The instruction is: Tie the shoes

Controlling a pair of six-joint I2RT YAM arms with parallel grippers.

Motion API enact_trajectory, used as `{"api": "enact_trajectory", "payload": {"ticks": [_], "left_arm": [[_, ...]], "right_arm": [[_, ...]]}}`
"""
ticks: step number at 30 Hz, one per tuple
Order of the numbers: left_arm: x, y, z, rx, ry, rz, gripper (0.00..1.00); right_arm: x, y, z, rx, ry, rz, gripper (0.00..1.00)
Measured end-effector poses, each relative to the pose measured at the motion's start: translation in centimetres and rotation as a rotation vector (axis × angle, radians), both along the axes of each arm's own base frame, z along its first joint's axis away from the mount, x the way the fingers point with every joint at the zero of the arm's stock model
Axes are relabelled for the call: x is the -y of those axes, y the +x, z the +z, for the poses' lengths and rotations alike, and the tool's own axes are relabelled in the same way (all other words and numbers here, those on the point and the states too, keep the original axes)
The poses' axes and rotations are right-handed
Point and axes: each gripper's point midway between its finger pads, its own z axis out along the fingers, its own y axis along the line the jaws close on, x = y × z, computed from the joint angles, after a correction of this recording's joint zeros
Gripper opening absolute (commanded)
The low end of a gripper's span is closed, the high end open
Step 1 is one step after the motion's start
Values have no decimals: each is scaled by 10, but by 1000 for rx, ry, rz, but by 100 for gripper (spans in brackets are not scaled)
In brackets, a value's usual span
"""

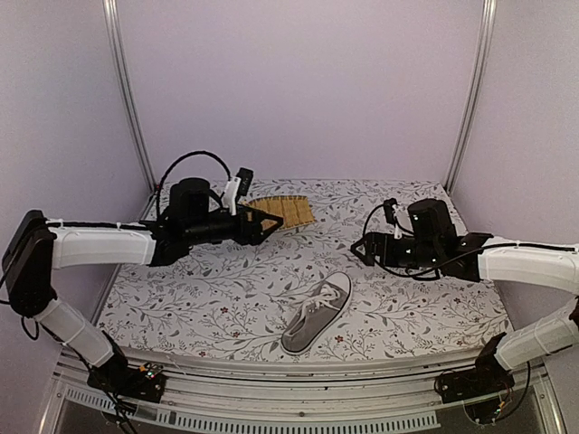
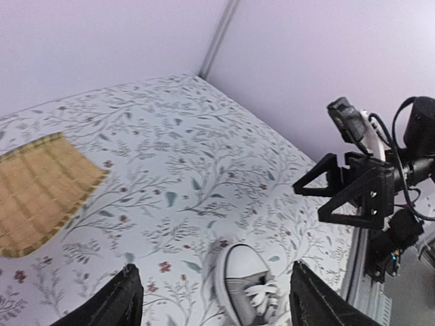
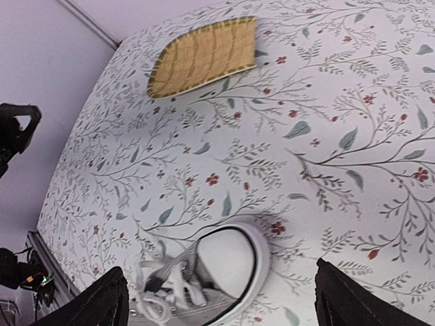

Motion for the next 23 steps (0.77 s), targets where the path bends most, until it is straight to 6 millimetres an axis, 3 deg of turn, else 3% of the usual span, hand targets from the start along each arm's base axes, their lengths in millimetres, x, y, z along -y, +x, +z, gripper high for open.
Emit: {"api": "enact_trajectory", "payload": {"ticks": [3, 7, 11, 14, 16, 18, 23], "left_arm": [[-62, 28, -8, -35, 17, 181, 79], [-166, 49, -14, -70, 20, 461, 87], [-281, 45, -6, -49, -8, 770, 89], [-341, 28, 2, 4, 5, 977, 92], [-361, 12, 3, 53, 24, 1070, 93], [-372, -1, -8, 85, 52, 1130, 94], [-383, -16, -66, 38, 179, 1168, 93]], "right_arm": [[34, 33, -11, -19, -20, -93, 97], [87, 62, -22, -27, -41, -211, 97], [166, 81, -21, 15, -61, -379, 98], [217, 81, -7, 90, -70, -497, 99], [244, 77, 6, 171, -80, -567, 100], [259, 72, 12, 243, -102, -611, 99], [274, 67, -5, 313, -176, -661, 99]]}}
